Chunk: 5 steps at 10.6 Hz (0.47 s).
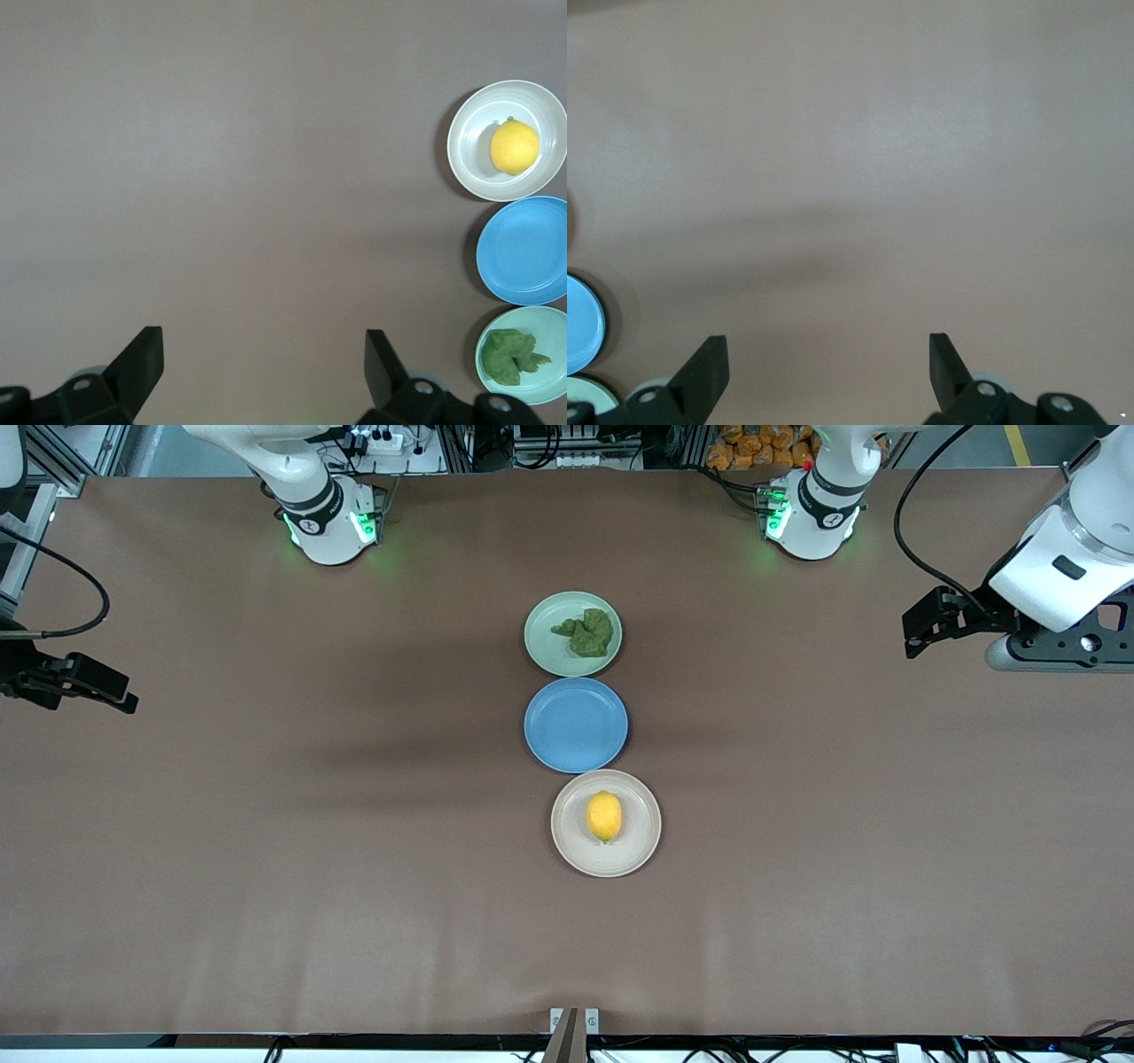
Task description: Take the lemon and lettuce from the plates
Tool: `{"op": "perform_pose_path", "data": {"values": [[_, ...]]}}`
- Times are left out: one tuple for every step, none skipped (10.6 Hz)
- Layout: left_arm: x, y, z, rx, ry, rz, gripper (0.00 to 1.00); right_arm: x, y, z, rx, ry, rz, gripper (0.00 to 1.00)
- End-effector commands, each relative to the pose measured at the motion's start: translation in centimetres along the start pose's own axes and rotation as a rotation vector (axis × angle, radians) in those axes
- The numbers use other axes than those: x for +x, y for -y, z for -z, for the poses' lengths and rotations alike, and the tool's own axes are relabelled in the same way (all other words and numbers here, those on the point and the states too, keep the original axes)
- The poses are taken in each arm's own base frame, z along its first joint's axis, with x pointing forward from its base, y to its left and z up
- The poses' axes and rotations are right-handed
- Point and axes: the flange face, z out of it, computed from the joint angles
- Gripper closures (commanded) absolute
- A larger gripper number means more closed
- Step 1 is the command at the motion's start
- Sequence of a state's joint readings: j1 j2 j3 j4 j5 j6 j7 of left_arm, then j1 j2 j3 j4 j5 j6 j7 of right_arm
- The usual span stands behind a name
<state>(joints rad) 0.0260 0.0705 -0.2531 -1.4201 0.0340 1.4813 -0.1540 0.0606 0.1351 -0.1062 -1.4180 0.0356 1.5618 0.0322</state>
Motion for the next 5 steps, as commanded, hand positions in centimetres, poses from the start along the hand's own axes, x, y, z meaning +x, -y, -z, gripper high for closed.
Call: {"op": "perform_pose_path", "data": {"values": [[1.7, -2.8, -2.8, -0.066, 0.032, -0.039, 0.0, -0.6, -0.3, 0.6, 0.008, -0.002, -0.006, 0.0], [3.0, -5.9, -4.3, -0.085, -0.002, -0.012, 0.0, -0.6, -0.4, 0.6, 0.008, -0.002, -0.008, 0.0], [4.3, -8.6, -6.9, -0.098, 0.009, 0.055, 0.0, -0.7, -0.3, 0.6, 0.01, 0.0, -0.006, 0.0], [5.4, -12.1, -9.1, -0.12, -0.023, 0.08, 0.0, -0.7, -0.2, 0.6, 0.01, -0.002, -0.005, 0.0], [6.1, -14.4, -11.0, -0.136, -0.029, 0.094, 0.0, -0.7, -0.1, 0.6, 0.011, 0.002, -0.011, 0.0]]}}
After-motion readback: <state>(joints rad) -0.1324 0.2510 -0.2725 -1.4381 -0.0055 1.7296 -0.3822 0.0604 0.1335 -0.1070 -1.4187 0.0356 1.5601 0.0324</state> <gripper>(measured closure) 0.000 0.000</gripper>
